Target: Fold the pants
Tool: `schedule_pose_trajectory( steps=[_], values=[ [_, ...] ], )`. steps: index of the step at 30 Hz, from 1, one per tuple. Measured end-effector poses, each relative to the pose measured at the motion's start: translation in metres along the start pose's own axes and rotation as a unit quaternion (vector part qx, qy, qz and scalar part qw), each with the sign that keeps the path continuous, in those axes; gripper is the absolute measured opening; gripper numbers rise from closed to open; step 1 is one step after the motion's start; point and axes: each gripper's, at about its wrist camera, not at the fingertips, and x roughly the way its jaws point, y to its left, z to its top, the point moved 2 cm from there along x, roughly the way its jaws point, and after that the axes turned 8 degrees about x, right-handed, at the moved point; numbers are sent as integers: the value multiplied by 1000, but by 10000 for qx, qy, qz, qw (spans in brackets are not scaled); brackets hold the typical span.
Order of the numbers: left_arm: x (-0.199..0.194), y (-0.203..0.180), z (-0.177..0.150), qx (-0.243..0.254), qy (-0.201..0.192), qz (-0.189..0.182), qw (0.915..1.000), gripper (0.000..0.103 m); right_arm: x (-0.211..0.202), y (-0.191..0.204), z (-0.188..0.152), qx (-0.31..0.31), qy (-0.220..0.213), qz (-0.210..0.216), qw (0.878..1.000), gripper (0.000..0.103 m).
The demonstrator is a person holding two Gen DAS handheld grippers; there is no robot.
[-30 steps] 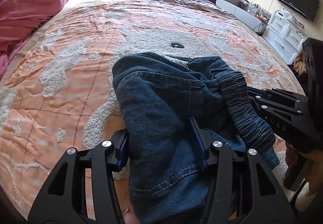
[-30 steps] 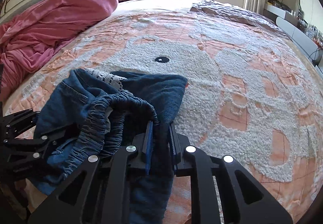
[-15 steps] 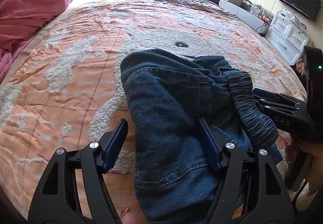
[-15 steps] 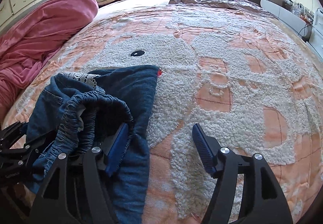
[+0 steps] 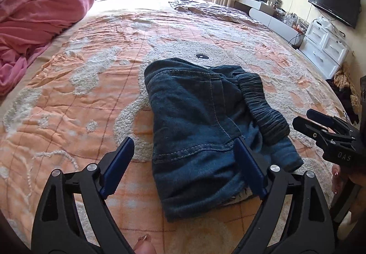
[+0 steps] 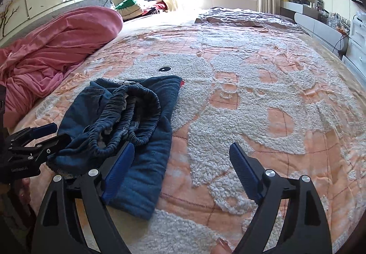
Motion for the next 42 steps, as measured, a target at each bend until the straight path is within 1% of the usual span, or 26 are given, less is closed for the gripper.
schedule_pose_trajectory(
  steps=[2, 8, 12, 15, 21, 28, 33, 37, 42],
  values=[
    [-10, -4, -3, 38, -82, 98, 9999, 86, -10, 0, -5, -17, -58, 48, 10000, 91],
    [-38, -7, -15, -14, -192, 207, 9996, 93, -33, 5, -13, -27, -206, 245, 9995, 94],
    [-51, -11, -21, -91, -200, 210, 9995, 93, -54, 9, -15, -76, -526, 189, 9984, 97],
    [-61, -16, -25, -124, -215, 215, 9995, 93, -66, 11, -18, -111, -625, 190, 9978, 98],
    [-79, -27, -34, -124, -270, 232, 9993, 93, -85, 9, -28, 43, -624, 311, 9976, 98],
    [-89, -32, -46, -216, -260, 235, 9992, 93, -100, 10, -43, -31, -607, 271, 9978, 98],
    [-94, -41, -55, -172, -282, 229, 9992, 93, -111, 11, -56, -192, -647, 198, 9975, 98],
    [-95, -50, -66, -66, -206, 283, 9994, 93, -118, 12, -66, -283, -620, 191, 9975, 98],
    [-90, -51, -85, -234, -41, 226, 9995, 93, -122, 8, -78, -339, -576, 84, 9977, 98]
  ],
)
